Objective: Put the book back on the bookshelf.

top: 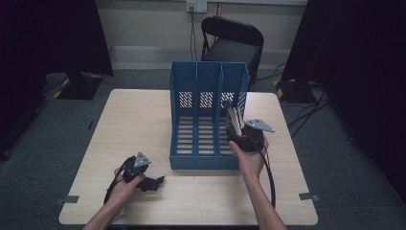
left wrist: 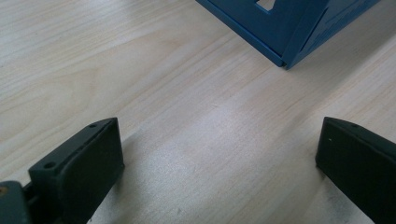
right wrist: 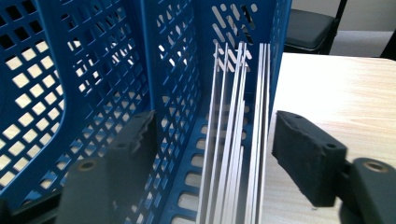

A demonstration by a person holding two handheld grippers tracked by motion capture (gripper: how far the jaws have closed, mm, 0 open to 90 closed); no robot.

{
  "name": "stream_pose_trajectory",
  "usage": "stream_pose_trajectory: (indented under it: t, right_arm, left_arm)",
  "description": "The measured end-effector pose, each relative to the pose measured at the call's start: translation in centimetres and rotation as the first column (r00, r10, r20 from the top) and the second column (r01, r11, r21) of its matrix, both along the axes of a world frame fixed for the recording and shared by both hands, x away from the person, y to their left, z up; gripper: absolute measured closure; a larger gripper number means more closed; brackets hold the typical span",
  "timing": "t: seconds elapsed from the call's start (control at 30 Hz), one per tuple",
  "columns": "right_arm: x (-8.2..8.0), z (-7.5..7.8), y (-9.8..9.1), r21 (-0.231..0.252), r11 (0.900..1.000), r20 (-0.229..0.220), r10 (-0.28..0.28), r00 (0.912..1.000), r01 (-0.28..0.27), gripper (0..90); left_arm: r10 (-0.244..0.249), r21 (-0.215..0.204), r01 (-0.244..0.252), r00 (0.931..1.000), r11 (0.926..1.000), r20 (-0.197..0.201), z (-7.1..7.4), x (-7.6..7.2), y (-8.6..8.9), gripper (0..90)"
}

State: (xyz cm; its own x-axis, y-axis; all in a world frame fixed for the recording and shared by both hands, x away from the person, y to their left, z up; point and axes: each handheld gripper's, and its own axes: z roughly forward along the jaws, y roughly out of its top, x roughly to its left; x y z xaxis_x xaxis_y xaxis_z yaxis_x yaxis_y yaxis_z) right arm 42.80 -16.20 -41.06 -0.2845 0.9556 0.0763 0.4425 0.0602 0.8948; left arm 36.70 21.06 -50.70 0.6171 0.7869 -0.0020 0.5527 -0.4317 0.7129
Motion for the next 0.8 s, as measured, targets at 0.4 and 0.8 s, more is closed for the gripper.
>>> stream_pose_trajectory:
  t: [0.4,0.8]
  right_arm:
    - [-1.3,0.3,-1.0,0.038,0.995,-0.012,0.093,0.9956,-0.092,17.3]
    - [-3.2,0.9,-3.3,0.069,0.9851,-0.02,0.159,0.987,-0.158,13.9]
  left_arm:
    - [0.0,0.0,0.0,1.0,1.0,0.0,0.0,0.0,0.0,0.2]
    - [-0.001,-0.001,0.001,1.0,1.0,-0.001,0.0,0.0,0.0,0.1]
